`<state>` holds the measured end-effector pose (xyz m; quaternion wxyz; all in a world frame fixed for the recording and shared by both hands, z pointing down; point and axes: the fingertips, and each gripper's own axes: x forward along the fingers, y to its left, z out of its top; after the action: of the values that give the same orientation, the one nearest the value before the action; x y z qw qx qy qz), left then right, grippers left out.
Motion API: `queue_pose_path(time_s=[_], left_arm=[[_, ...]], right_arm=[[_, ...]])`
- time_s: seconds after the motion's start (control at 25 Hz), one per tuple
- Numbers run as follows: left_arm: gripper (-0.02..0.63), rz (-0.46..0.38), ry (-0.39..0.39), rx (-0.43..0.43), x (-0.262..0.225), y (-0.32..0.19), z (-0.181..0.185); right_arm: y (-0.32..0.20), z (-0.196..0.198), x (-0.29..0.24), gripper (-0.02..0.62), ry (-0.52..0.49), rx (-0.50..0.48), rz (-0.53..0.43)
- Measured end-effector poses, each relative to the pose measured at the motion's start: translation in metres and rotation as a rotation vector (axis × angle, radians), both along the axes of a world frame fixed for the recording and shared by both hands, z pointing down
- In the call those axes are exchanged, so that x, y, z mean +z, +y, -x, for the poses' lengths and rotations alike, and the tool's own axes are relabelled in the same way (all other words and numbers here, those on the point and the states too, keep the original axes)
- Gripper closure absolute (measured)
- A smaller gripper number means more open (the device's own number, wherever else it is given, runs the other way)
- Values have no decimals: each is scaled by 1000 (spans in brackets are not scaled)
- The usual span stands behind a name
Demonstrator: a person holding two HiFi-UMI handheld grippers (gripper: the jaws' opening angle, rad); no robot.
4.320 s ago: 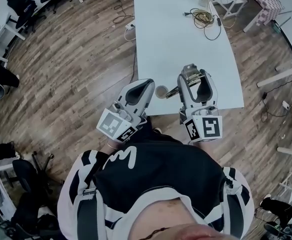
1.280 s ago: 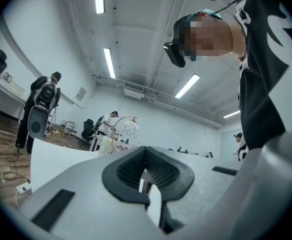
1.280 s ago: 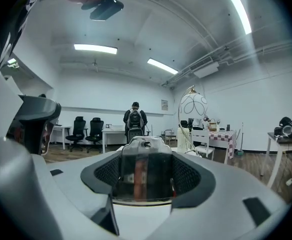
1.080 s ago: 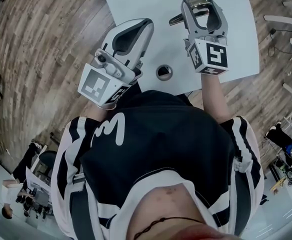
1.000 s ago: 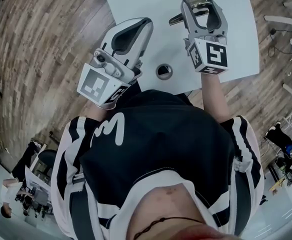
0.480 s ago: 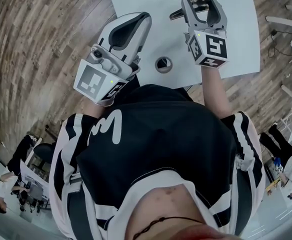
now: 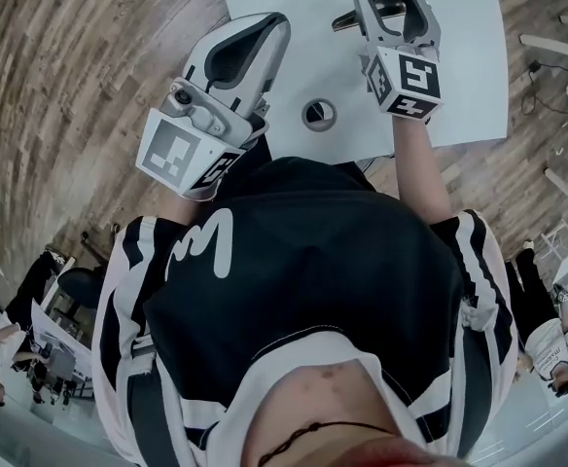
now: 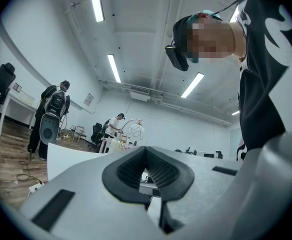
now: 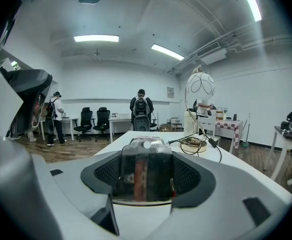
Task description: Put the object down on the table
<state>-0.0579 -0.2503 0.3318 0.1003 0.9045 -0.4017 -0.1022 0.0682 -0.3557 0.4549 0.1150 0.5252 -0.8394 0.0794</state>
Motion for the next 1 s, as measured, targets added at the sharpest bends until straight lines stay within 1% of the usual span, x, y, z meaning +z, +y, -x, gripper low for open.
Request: queue_pose_path(time_s=[0.24, 0.68, 1.0], left_arm=[[601, -7, -9, -20, -3, 10, 12], [601, -6, -11, -38, 1, 12, 14], [601, 3, -15, -53, 3, 15, 14]], right_arm=[[4, 5, 9, 307, 16, 4, 13], [2, 9, 33, 307, 47, -8, 47], [1, 4, 47, 307, 59, -5, 74]])
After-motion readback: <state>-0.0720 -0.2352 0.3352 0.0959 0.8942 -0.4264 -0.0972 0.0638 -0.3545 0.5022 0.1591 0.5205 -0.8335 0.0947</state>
